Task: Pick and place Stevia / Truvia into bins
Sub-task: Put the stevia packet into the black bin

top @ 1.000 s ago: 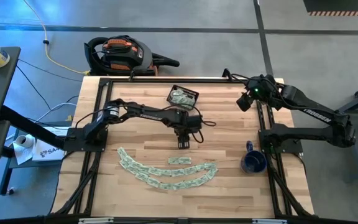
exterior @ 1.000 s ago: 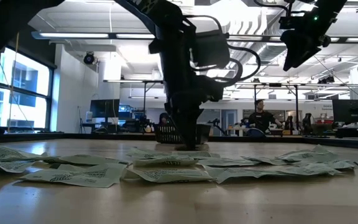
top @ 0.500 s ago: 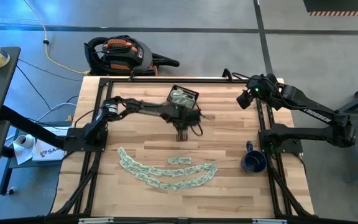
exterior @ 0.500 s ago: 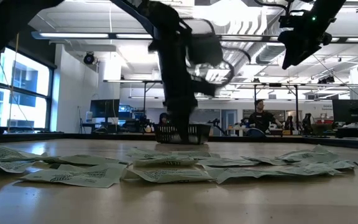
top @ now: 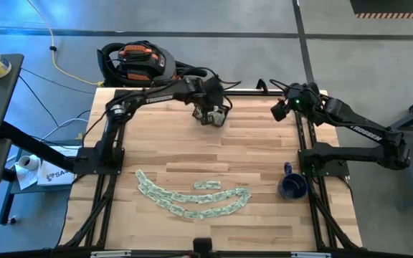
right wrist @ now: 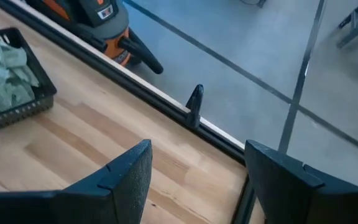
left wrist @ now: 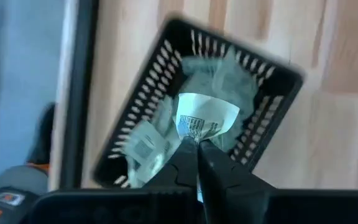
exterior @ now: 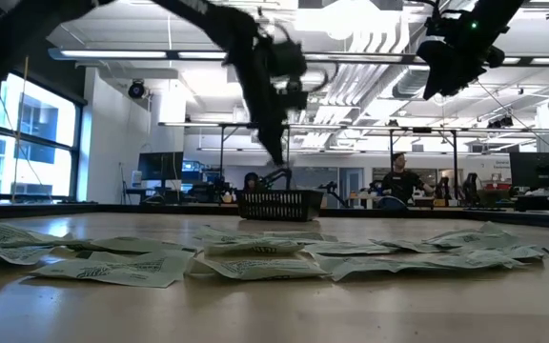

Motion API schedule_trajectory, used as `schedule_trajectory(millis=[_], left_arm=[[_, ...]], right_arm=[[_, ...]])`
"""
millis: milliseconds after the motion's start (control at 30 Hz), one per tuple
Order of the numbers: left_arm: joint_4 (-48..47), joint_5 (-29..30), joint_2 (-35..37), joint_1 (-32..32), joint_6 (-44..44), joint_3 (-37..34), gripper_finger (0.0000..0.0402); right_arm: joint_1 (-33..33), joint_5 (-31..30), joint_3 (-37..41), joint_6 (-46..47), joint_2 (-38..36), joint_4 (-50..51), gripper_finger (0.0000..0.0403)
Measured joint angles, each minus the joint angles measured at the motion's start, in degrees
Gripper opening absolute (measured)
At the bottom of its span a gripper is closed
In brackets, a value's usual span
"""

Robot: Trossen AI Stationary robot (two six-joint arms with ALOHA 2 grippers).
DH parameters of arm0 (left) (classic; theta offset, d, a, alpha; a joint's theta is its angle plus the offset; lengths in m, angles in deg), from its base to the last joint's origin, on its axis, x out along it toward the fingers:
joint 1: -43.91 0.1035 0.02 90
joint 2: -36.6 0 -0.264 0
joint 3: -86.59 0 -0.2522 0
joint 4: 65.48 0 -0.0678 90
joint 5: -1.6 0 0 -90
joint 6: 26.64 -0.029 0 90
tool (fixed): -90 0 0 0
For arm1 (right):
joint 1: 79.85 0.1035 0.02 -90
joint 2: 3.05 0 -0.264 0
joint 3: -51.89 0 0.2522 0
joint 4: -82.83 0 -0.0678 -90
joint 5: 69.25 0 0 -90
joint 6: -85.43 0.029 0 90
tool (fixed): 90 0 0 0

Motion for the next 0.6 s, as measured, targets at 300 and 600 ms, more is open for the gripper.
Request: schedule_trajectory(millis=[300,600], left_arm=[[4.2,-2.4,-7.6,0.4,-1.1,0.0,0.0091],[-7.2,8.9,-5.3,-2.7,-0.5,5.3,0.0125]], right_arm=[[0.0,0.7,0.0,3.5,0.0,0.7,0.0245],[0.0,0.7,0.0,4.1,0.0,2.3,0.0245]])
